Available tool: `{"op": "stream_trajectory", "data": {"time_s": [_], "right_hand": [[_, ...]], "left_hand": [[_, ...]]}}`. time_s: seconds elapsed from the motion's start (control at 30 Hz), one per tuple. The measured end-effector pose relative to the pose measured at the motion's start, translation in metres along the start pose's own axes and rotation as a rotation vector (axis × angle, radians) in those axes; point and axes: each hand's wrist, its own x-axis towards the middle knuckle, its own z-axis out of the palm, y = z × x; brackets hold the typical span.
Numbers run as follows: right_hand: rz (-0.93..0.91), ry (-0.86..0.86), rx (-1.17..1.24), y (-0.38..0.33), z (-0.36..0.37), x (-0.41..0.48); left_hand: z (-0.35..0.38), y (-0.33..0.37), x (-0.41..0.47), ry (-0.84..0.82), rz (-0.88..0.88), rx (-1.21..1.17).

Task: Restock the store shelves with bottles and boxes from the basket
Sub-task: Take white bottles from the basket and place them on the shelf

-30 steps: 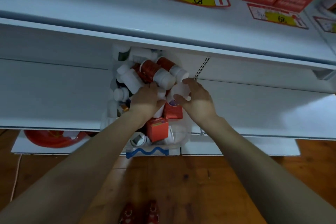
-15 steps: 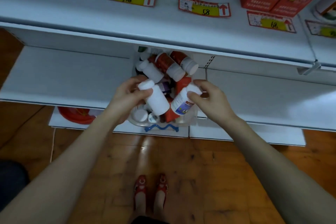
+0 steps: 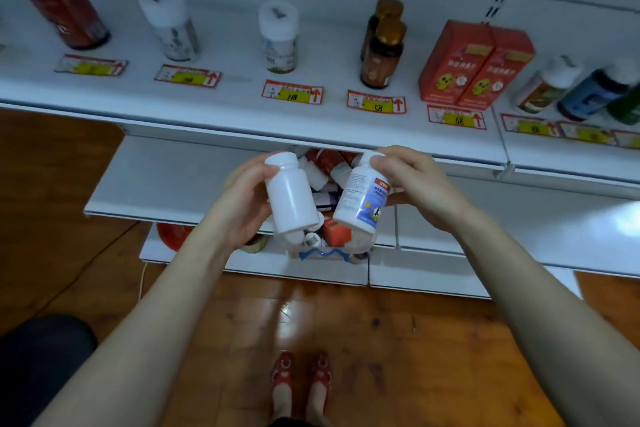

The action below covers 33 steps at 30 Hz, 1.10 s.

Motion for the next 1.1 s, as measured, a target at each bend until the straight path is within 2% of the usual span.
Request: {"op": "stream_trajectory", "data": {"time_s": [0.2,0.57,0.83,0.97,1.1], "right_hand": [[-0.004,0.027,-0.056,-0.028,0.0,-0.015],[-0.031,0.057,-0.035,-0.049,0.005,-0.036],[-0.095,0.079,-0.057,-0.061,0.009,-0.05],[-0.105,0.074,-0.074,-0.063,0.013,-0.054],[-0.122,0.061,-0.069,-0.065,0.018,-0.057]], "left_hand": [[0.008,0.017,-0.014,-0.033,-0.038,-0.15],[0.015,0.038,-0.032,-0.126,-0.049,-0.108],[0.024,0.052,-0.05,-0.295,-0.002,-0.249],[0.024,0.058,-0.06,-0.304,-0.067,-0.352],[0.02,0.061,-0.065,-0.306,-0.075,-0.291]]}}
